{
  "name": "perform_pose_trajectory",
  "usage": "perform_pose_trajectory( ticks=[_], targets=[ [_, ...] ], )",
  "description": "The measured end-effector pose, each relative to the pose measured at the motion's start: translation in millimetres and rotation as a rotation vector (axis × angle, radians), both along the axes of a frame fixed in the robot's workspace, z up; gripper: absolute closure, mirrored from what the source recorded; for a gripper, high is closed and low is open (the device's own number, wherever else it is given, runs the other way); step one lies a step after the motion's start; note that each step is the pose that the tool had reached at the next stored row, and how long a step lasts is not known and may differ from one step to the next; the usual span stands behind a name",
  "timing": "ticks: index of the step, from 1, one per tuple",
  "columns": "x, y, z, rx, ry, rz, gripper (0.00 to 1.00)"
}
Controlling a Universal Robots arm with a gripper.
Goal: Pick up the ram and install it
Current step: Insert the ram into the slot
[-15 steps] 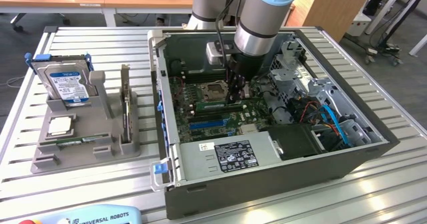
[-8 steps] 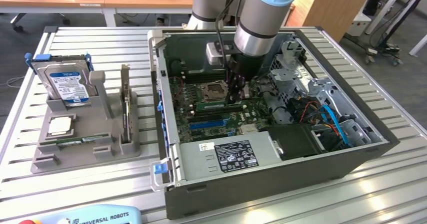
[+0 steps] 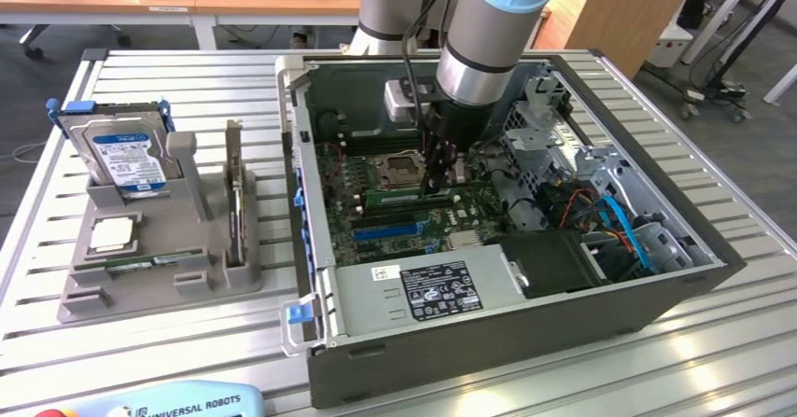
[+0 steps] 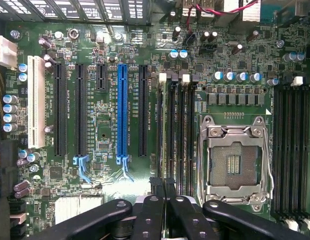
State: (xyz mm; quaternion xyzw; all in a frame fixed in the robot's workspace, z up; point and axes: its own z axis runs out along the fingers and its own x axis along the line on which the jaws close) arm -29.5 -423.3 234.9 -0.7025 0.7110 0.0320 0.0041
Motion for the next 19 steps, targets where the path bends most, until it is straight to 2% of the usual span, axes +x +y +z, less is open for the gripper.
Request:
perform_pose_trajectory(
  ticks=[19],
  targets=[
    [-0.8,0.0,-1.7,0.0,0.0,0.0,0.89]
  ],
)
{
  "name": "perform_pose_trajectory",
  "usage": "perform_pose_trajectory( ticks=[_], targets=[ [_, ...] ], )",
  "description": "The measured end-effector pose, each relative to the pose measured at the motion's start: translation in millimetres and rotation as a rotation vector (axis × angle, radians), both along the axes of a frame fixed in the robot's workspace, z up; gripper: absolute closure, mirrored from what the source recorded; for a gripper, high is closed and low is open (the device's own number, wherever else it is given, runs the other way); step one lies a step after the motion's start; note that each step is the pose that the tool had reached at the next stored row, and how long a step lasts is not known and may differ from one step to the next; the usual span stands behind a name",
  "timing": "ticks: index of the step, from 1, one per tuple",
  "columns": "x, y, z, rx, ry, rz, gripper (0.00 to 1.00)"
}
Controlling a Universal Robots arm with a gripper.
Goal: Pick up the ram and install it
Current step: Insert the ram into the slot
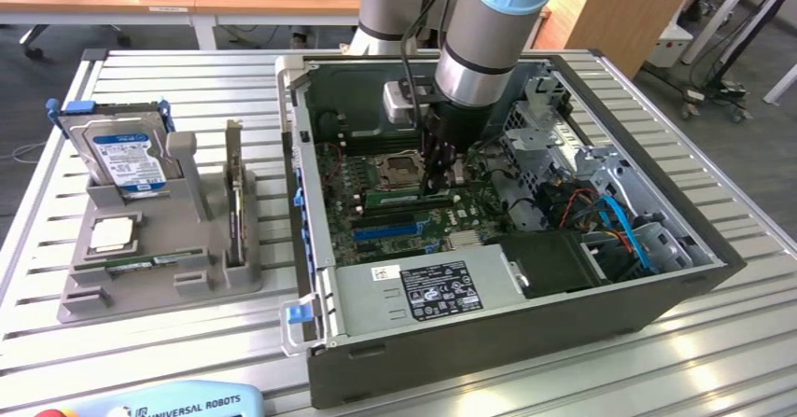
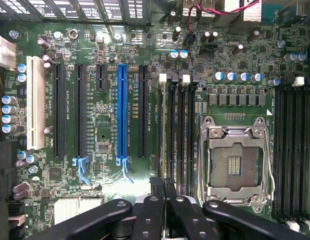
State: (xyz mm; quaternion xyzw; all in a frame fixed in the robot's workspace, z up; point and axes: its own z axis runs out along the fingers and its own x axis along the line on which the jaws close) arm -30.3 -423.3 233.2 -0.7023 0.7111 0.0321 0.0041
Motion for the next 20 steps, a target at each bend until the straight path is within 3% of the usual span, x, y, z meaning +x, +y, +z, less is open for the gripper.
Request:
perform_pose_trajectory(
  ticks=[20],
  targets=[
    [-0.6,0.8,-1.7,0.0001,-0.0001,0.0,0.89]
  ],
)
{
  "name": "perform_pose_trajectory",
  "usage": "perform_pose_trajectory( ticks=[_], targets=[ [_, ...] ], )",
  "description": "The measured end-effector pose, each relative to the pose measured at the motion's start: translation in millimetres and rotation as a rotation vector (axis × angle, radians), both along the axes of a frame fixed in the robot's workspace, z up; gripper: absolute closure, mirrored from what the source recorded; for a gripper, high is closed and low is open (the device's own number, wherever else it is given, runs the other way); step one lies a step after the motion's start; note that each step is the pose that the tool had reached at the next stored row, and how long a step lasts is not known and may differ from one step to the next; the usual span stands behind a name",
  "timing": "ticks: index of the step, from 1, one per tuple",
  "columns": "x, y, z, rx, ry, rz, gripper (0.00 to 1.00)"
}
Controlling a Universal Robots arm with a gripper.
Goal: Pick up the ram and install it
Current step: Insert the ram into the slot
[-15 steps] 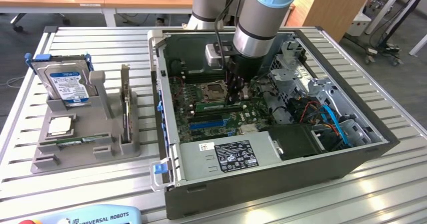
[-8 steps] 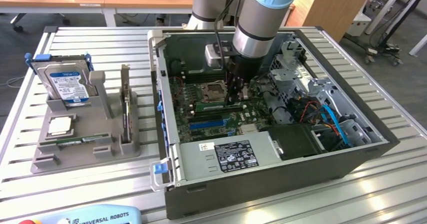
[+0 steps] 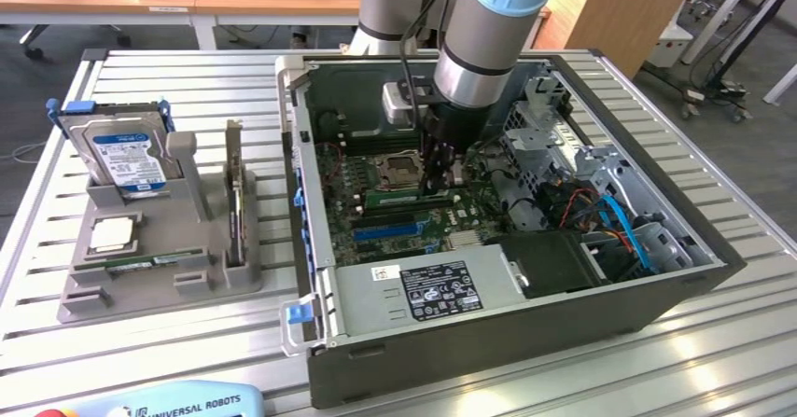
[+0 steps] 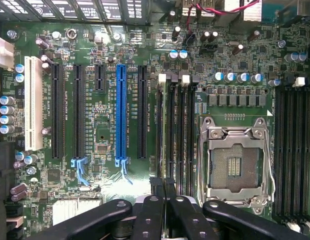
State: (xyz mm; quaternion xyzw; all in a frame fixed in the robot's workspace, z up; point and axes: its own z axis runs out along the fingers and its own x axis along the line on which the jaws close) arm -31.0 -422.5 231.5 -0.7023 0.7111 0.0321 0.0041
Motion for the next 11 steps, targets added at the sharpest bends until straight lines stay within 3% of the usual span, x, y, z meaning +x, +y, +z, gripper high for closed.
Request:
perform_pose_trajectory(
  ticks=[11],
  targets=[
    [0.0,0.0,-1.3,-0.0001,0.0,0.0,0.89]
  ],
)
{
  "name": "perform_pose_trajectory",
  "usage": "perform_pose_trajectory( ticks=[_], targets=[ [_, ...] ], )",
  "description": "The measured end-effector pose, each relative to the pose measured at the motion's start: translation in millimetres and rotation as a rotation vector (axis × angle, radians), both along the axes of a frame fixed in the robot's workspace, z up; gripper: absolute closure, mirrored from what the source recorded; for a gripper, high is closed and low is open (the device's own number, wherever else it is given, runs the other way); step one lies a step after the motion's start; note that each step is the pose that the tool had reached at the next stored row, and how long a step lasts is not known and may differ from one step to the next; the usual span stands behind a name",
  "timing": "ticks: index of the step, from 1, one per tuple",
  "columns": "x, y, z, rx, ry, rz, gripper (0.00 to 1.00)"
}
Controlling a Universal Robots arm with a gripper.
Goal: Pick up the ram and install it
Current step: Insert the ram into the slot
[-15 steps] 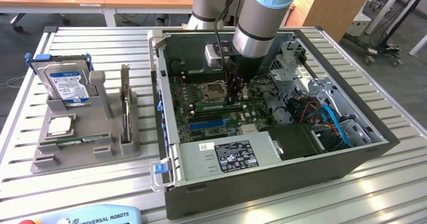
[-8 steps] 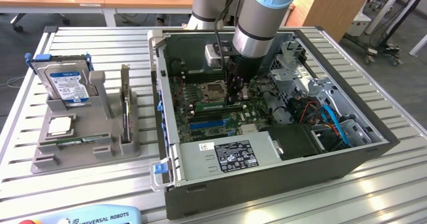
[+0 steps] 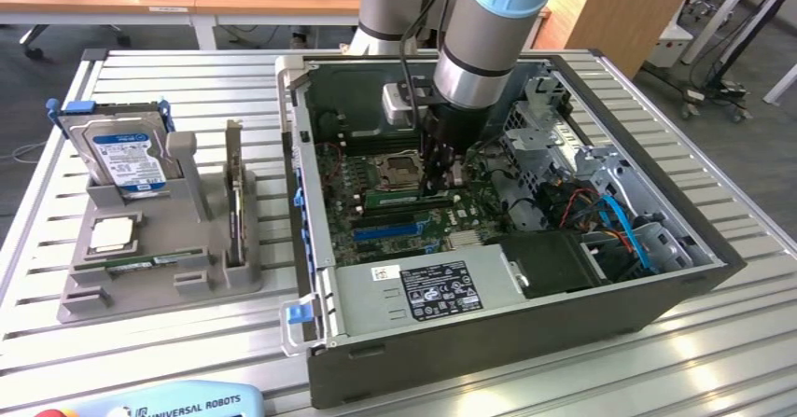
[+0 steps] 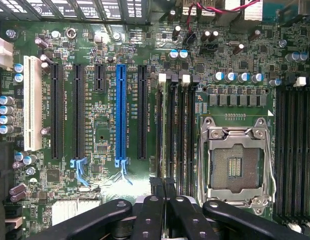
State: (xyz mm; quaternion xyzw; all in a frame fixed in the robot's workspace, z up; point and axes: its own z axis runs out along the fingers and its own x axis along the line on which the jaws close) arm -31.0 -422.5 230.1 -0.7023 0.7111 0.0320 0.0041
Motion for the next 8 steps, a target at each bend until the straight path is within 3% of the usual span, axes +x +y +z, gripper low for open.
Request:
perform_pose_trajectory(
  ticks=[8],
  targets=[
    [0.0,0.0,0.0,0.0,0.0,0.005,0.89]
  ],
)
